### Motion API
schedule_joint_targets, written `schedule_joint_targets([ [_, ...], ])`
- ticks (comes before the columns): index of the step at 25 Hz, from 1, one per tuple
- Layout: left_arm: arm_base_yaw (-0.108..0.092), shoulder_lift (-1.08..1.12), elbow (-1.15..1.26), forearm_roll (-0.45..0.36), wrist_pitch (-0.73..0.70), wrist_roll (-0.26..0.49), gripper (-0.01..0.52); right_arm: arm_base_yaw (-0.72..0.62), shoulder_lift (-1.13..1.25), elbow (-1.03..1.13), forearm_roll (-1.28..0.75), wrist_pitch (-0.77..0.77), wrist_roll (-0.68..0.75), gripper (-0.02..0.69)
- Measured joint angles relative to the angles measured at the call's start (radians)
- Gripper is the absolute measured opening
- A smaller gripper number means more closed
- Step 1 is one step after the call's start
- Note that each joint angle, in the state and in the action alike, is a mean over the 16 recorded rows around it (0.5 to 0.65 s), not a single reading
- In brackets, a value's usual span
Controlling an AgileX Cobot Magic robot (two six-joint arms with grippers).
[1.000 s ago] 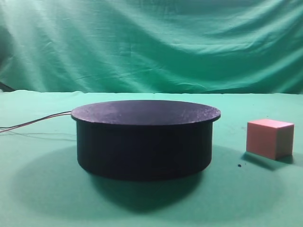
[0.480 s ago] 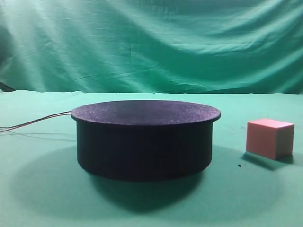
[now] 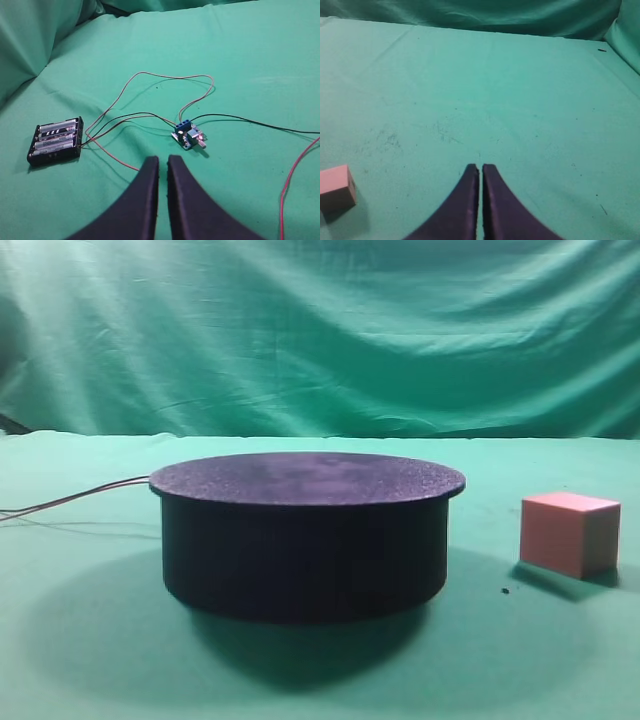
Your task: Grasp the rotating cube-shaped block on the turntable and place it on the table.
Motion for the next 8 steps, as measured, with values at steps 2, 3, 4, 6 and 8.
schedule_joint_targets([
  [2,0.000,0.000,0.000,0.000,0.000,0.000,0.000,0.000,0.000,0.001,0.001,0.000,0.003,0.000],
  [3,0.000,0.000,0.000,0.000,0.000,0.000,0.000,0.000,-0.001,0.001,0.001,0.000,0.005,0.000],
  [4,0.000,0.000,0.000,0.000,0.000,0.000,0.000,0.000,-0.001,0.001,0.002,0.000,0.007,0.000],
  [6,0.000,0.000,0.000,0.000,0.000,0.000,0.000,0.000,-0.001,0.001,0.003,0.000,0.010,0.000],
  [8,0.000,0.000,0.000,0.000,0.000,0.000,0.000,0.000,-0.001,0.001,0.004,0.000,0.011,0.000],
])
